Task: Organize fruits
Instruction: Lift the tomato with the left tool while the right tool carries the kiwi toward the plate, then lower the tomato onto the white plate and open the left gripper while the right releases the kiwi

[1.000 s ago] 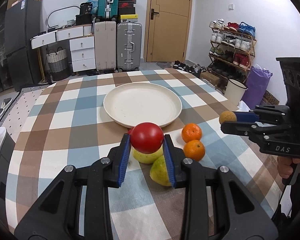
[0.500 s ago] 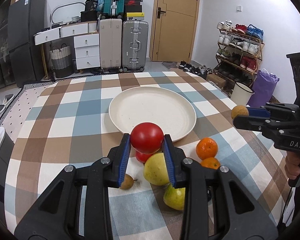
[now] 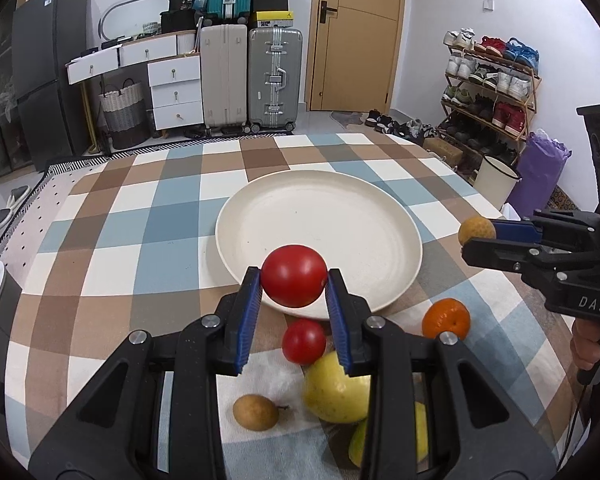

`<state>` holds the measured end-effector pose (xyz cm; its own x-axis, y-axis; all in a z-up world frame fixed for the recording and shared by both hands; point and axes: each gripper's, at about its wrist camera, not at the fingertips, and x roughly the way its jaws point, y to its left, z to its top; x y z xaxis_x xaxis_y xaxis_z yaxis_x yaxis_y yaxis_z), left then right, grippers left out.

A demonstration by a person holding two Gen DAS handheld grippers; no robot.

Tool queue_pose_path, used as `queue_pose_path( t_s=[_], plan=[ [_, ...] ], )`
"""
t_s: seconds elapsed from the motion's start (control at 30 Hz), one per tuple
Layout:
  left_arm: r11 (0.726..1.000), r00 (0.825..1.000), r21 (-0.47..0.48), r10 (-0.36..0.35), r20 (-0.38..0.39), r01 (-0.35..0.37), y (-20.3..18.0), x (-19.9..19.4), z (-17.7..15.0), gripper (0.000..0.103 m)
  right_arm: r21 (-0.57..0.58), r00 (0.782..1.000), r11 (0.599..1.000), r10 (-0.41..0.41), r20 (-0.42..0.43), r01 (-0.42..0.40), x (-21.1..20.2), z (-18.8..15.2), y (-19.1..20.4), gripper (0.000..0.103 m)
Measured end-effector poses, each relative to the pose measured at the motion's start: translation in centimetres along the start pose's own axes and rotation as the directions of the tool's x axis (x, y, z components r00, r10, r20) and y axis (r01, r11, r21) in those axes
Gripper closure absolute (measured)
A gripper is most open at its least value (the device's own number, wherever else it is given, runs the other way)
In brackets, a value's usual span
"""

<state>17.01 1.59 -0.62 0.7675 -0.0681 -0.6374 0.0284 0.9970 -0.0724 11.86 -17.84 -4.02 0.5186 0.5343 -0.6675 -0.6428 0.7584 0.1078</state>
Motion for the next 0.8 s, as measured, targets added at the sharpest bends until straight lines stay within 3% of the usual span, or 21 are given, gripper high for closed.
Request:
queue_pose_path(
  t_s=[0.33,0.8],
  plan=[
    [1.000,1.000,-0.001,-0.006,-0.030,0.006,0.4,3.6,1.4,0.073,0.029,1.000,1.000,-0.001,-0.028,0.002,3.4,0.6,-1.5,0.075],
    [1.000,0.998,0.024,-0.006,-0.060,0.008,0.1,5.6,1.3,0.073,0.034,0.998,0.999,-0.013,-0.068,0.015,7.5,0.8,-2.0,0.075]
  ],
)
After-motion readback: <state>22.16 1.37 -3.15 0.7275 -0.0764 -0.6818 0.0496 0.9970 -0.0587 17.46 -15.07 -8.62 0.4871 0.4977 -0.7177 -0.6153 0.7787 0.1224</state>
